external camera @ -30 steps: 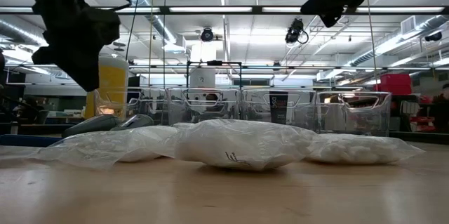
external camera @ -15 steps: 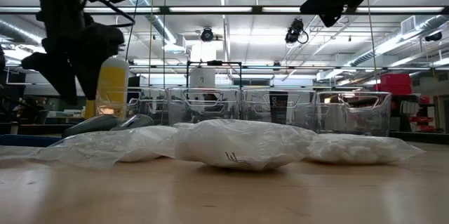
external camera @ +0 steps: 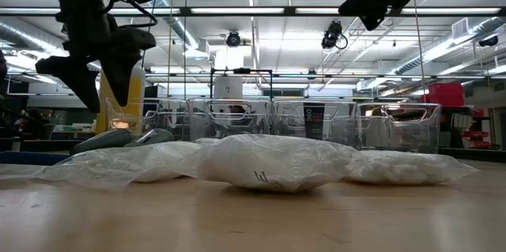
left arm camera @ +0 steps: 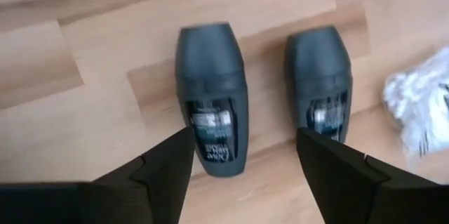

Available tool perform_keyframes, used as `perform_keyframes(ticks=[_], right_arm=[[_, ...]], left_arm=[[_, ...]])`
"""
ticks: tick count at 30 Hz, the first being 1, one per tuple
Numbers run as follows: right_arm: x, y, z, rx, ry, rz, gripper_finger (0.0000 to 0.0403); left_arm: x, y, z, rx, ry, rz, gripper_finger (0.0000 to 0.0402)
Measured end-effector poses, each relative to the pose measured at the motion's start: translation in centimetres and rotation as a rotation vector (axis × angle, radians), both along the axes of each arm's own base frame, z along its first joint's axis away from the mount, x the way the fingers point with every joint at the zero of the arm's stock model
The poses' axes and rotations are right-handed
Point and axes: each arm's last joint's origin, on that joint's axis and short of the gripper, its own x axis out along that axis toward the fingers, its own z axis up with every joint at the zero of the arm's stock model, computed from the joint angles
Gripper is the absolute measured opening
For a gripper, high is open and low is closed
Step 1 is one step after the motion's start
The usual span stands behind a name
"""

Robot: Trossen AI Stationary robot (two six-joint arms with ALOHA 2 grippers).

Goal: Pick & Place Travel size toiletries
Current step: Put the black deodorant into the middle left transparent bin

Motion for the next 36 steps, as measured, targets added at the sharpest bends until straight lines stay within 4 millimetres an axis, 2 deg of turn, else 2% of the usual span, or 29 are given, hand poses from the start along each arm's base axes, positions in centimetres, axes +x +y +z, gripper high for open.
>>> perform_keyframes(ticks=[6,14,21,36], right_arm=[[0.0,0.0,0.0,0.000,0.000,0.000,0.0018],[0.0,0.0,0.0,0.000,-0.003,0.000,0.0018],[0.0,0.0,0.0,0.000,-0.003,0.000,0.0017],[0.0,0.0,0.0,0.000,0.004,0.000,0.0015]], left_arm=[[0.3,0.2,-0.5,0.052,0.032,0.021,0.0250],[1.5,0.1,-3.1,0.064,0.168,0.022,0.0249],[2.4,0.1,-4.5,0.059,0.199,0.031,0.0249],[2.4,0.1,-5.3,0.061,0.220,0.013,0.0248]])
